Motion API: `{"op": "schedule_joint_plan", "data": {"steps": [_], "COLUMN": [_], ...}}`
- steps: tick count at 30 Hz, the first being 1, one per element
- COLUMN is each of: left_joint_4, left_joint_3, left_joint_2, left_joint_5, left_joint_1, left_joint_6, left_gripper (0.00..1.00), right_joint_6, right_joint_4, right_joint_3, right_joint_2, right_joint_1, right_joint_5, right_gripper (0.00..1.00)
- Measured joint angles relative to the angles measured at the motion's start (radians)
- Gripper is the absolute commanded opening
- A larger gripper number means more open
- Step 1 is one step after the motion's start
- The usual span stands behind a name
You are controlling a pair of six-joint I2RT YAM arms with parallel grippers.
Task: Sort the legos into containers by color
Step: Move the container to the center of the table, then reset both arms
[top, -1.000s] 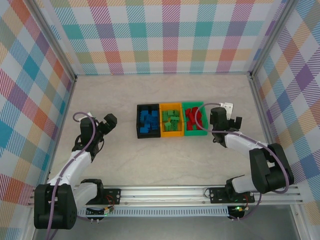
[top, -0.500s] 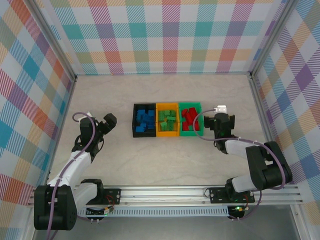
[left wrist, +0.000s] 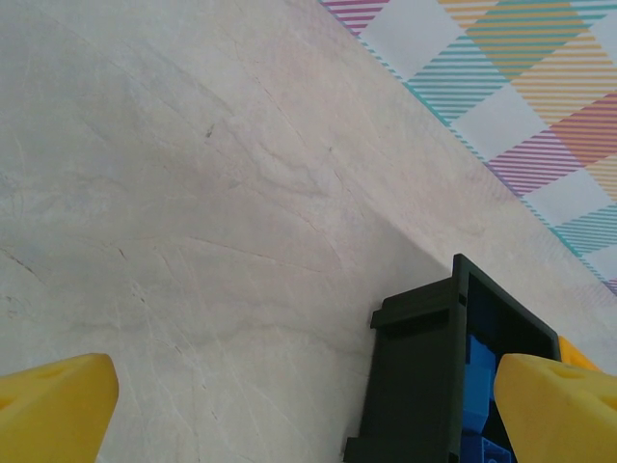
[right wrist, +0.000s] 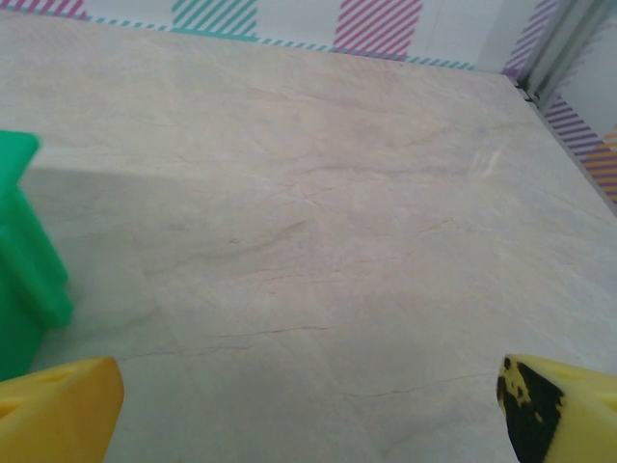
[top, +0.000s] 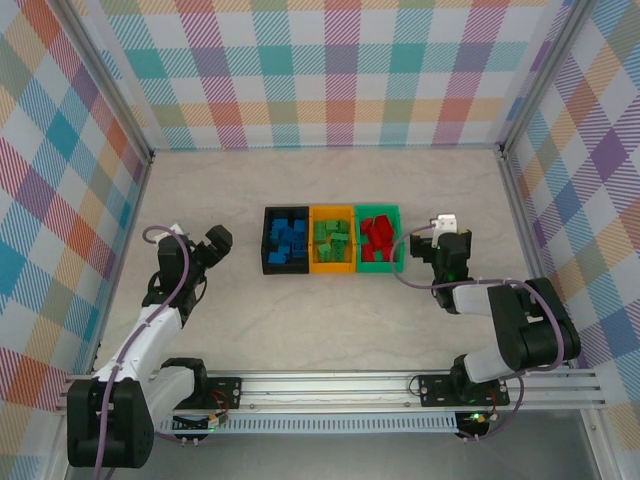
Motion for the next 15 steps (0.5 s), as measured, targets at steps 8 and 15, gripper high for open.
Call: {"op": "schedule_joint_plan", "data": {"steps": [8,15], "left_joint_4": [-0.016,-0.043], "left_joint_3": [0.0,0.006], "left_joint_2": [0.0,0.024], "left_joint_5": [0.0,-0.064], "left_joint_1": [0.0,0.0], "left_joint_6": [0.003,0.019], "left_gripper": [1.0,1.0], "right_joint_6": [0.057,0.067], "right_joint_4": [0.049,0.047], "right_joint_3": [0.004,0.005], "right_joint_2": [0.06,0.062], "right_joint_1": [-0.099,-0.1], "right_joint_5": [-0.148,-0.208], "right_gripper": [0.99,0.99]}}
